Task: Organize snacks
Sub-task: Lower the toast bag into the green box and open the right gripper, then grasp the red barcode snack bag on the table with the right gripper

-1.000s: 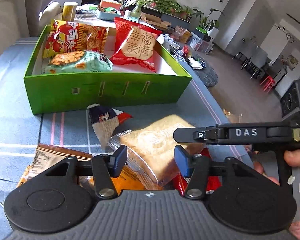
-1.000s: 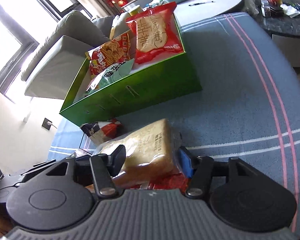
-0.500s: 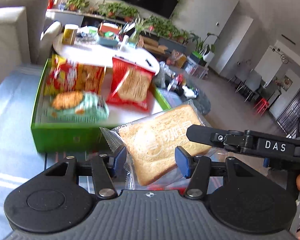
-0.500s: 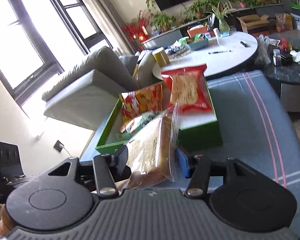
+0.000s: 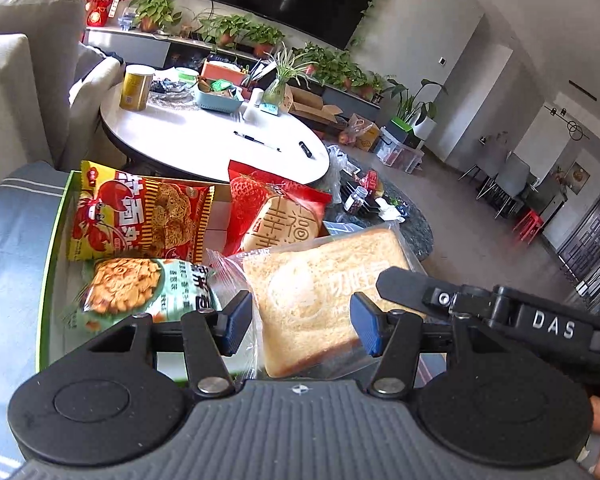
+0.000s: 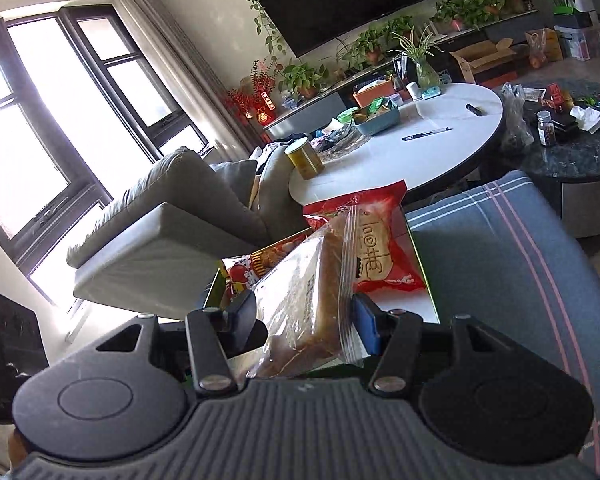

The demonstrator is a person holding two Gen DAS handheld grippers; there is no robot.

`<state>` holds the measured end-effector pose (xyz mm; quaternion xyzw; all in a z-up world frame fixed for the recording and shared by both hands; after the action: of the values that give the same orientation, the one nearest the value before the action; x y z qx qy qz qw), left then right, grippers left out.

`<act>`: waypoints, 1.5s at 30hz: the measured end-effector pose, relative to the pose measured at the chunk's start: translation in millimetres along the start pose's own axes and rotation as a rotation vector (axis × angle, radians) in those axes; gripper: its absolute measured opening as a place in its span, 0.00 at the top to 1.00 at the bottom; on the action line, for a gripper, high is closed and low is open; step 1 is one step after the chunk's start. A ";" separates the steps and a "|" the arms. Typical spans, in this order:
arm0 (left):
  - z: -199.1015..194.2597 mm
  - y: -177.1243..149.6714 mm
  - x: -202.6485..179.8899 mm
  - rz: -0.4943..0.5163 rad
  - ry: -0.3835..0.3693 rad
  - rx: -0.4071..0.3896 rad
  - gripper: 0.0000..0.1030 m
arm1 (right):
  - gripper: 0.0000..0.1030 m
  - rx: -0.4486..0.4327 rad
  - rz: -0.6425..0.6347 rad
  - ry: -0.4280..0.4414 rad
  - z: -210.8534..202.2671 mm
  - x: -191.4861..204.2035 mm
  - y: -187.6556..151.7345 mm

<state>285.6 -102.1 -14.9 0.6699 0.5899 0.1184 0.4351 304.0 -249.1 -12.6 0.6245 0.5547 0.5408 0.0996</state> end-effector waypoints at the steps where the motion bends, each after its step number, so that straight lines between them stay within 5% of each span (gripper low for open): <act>1: 6.1 1.4 1.8 -0.004 -0.003 0.004 0.51 | 0.54 0.001 -0.002 -0.009 3.0 -1.5 0.1; 13: 60.5 0.0 25.9 -0.044 -0.004 0.082 0.51 | 0.54 0.034 -0.067 -0.088 34.3 -16.6 -4.5; 20: 60.9 -11.7 41.0 0.011 0.064 0.113 0.54 | 0.54 0.122 -0.124 -0.125 52.1 -18.5 -19.5; 25: 51.2 -16.6 45.8 -0.018 0.036 0.108 0.54 | 0.52 0.159 -0.197 -0.184 56.5 -18.5 -27.9; 30: 36.7 -16.3 42.3 0.002 0.042 0.080 0.52 | 0.29 0.103 -0.253 -0.236 38.6 -12.9 -25.2; 36: 13.5 -16.9 39.8 -0.008 0.048 0.039 0.51 | 0.27 0.048 -0.269 -0.227 10.7 -1.8 -22.8; 45: -35.8 -40.6 30.0 0.057 0.087 -0.030 0.45 | 0.27 0.110 -0.239 -0.202 -26.2 0.6 -53.4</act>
<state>242.0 -62.5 -33.7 0.6739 0.5872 0.1687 0.4155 252.1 -241.6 -40.6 0.6098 0.6410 0.4282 0.1841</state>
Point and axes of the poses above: each gripper's, at about its wrist camera, not at the fingertips, and z roughly the way its jaws point, x to its left, y to its top, the point moved 6 cm from there along z, roughly the way its jaws point, and after that the axes turned 6 degrees about y, right-handed, at the moved point
